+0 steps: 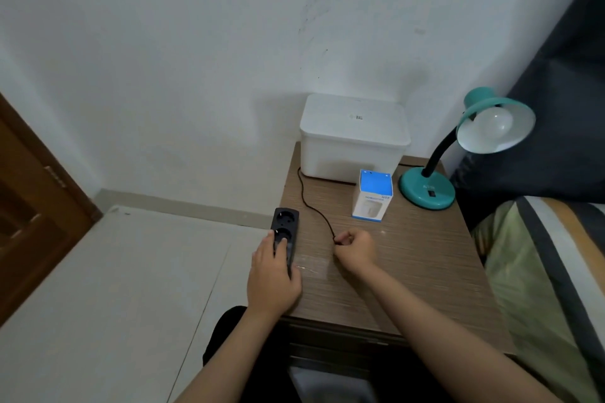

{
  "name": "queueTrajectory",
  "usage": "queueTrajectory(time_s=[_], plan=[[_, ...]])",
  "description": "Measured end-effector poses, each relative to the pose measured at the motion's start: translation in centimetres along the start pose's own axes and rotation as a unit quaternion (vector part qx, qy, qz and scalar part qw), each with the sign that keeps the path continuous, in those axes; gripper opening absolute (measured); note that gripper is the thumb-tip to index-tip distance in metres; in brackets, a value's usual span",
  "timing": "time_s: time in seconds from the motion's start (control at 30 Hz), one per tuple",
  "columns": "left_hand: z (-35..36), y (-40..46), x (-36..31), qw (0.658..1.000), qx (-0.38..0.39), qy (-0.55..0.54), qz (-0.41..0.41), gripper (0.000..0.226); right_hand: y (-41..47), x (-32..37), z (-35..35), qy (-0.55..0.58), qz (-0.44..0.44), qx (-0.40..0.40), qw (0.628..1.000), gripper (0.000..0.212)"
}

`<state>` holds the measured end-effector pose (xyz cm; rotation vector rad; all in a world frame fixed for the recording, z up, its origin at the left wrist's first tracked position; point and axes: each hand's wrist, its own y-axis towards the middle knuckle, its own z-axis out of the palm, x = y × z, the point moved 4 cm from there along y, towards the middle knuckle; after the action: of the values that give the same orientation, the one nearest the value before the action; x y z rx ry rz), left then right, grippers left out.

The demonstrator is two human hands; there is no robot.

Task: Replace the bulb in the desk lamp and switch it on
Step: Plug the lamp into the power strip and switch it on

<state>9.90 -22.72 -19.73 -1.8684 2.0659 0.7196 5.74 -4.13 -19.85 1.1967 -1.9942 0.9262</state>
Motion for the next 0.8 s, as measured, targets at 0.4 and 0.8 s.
queueTrajectory(time_s=[0.4,0.8], plan=[[0.5,-0.1,0.3,1.0,-0.012,0.009,0.006,0.053,-2.7,2.6,0.1,0.27,0.025,0.109,0.956,0.036],[0.6,-0.1,0.3,1.0,-0.007,0.016,-0.001,0.055,-2.0,3.1,1.6,0.301,0.008,0.107,0.948,0.034]])
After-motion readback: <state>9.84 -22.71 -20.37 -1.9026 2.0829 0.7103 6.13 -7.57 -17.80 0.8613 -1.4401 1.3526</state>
